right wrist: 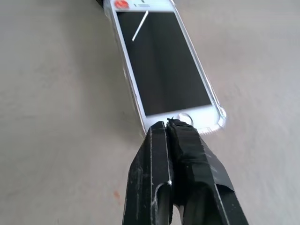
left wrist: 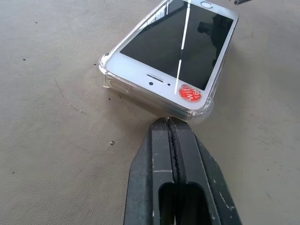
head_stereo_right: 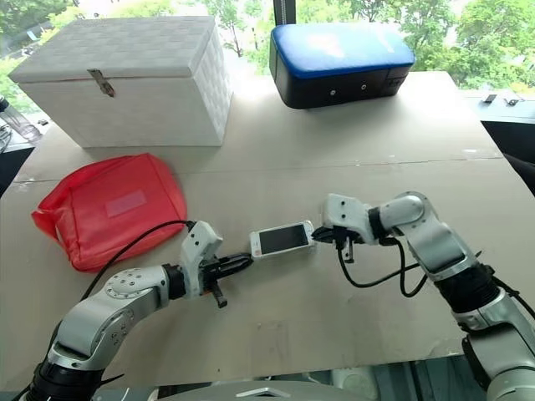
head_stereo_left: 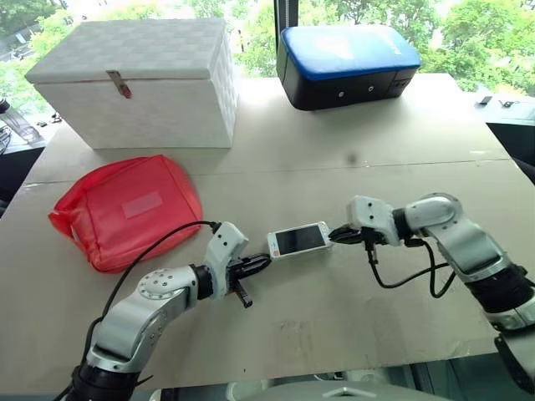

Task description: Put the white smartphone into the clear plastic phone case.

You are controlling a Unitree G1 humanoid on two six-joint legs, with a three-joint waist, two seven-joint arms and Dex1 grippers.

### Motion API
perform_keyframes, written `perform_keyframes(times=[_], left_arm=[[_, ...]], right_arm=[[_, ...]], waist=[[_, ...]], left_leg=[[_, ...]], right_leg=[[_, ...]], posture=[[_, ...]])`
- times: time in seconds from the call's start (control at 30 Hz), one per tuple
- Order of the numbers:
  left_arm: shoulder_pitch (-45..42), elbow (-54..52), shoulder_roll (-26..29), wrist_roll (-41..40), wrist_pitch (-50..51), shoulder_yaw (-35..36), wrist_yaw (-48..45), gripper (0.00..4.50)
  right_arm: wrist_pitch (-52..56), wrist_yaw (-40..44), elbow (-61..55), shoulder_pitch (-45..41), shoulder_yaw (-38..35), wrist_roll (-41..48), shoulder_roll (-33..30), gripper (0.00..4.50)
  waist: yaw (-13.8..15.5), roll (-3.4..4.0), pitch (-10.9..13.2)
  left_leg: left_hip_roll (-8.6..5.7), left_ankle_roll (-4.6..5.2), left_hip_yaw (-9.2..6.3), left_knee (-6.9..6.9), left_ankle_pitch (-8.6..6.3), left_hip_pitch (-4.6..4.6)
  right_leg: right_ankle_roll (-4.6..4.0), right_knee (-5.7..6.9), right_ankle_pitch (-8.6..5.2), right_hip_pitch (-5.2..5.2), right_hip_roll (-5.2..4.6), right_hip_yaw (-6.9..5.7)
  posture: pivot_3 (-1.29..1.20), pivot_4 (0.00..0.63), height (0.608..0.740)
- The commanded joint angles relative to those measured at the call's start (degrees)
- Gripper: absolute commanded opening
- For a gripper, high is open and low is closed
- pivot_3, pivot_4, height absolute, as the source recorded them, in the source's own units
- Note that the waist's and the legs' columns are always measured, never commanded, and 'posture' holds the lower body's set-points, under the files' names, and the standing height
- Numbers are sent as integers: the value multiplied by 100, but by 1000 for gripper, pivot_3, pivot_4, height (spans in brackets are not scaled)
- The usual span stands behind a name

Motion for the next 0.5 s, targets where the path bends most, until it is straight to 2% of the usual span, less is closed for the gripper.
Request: perform_keyframes(times=[0.03,0.2,0.5], left_arm=[[25,87,-61,86,53,-180,41,0],[-45,138,-88,106,48,-194,17,0],[-44,61,-123,113,80,-165,49,0]], right_arm=[[-109,-29,30,-113,-7,-152,-93,23],[-97,9,88,-208,222,-169,194,23],[-175,58,191,-256,357,-216,338,23]], waist=[[3,0,0],[7,0,0],[45,0,0]], left_leg=[[0,0,0,0,0,0],[0,1,0,2,0,1],[-1,0,-2,4,0,1]], right_leg=[[0,1,0,0,0,0],[1,3,1,2,0,-1],[2,2,1,2,-1,-3]], posture=[[0,150,740],[0,150,740],[0,150,740]])
